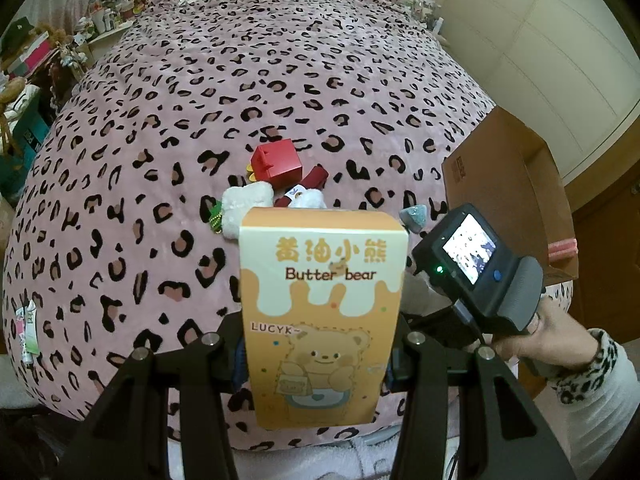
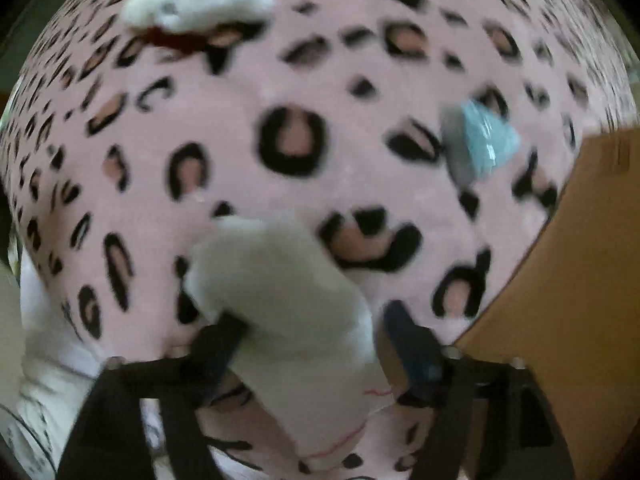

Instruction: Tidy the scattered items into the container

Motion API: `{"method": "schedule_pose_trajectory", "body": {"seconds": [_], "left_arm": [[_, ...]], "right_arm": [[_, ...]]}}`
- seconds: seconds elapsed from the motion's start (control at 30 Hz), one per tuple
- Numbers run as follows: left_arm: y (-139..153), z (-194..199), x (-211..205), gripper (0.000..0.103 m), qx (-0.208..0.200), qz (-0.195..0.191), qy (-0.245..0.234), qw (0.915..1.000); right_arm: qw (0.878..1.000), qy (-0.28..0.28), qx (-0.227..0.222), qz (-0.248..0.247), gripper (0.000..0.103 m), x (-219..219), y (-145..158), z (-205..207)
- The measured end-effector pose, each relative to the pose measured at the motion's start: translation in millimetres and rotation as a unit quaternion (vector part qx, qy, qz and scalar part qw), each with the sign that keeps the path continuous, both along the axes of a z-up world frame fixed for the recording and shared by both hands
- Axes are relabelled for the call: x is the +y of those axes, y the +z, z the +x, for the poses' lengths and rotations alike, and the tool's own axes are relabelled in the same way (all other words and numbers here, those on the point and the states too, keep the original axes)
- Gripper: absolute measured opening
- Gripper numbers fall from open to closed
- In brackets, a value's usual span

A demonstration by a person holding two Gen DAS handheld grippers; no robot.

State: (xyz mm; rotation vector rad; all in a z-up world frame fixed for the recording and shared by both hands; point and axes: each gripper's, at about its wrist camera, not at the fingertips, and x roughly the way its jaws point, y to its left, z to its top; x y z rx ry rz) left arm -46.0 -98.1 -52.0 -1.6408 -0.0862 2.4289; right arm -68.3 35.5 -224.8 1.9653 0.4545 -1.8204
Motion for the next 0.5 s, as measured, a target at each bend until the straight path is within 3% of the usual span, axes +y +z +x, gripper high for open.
{"method": "schedule_pose_trajectory", "body": {"seconds": [0.2,0.37,0.47,0.5], "left_arm": [[-9.5,-2.5,3.1,0.049,-0.010,0.007,0.003,0.9999],[-20.5,3.5,3.4,0.048,-0.024,0.002,0.005,0.9997],[-21.1,8.5,-3.4,0.048,-0.019,0.001,0.015,0.9997],[-21.3,9.0,-5.6,0.048,-0.019,0.000,0.016,0.9997]], "right_arm": [[0.997,-0.009,0.069,-0.017,0.084,2.1,5.4,23.8],[1.000,-0.016,0.026,0.005,0.084,-4.0,11.1,13.6],[0.998,-0.024,-0.010,-0.050,0.083,-8.7,24.9,17.2],[0.998,-0.021,-0.010,-0.053,0.075,-11.7,29.2,20.4]]}}
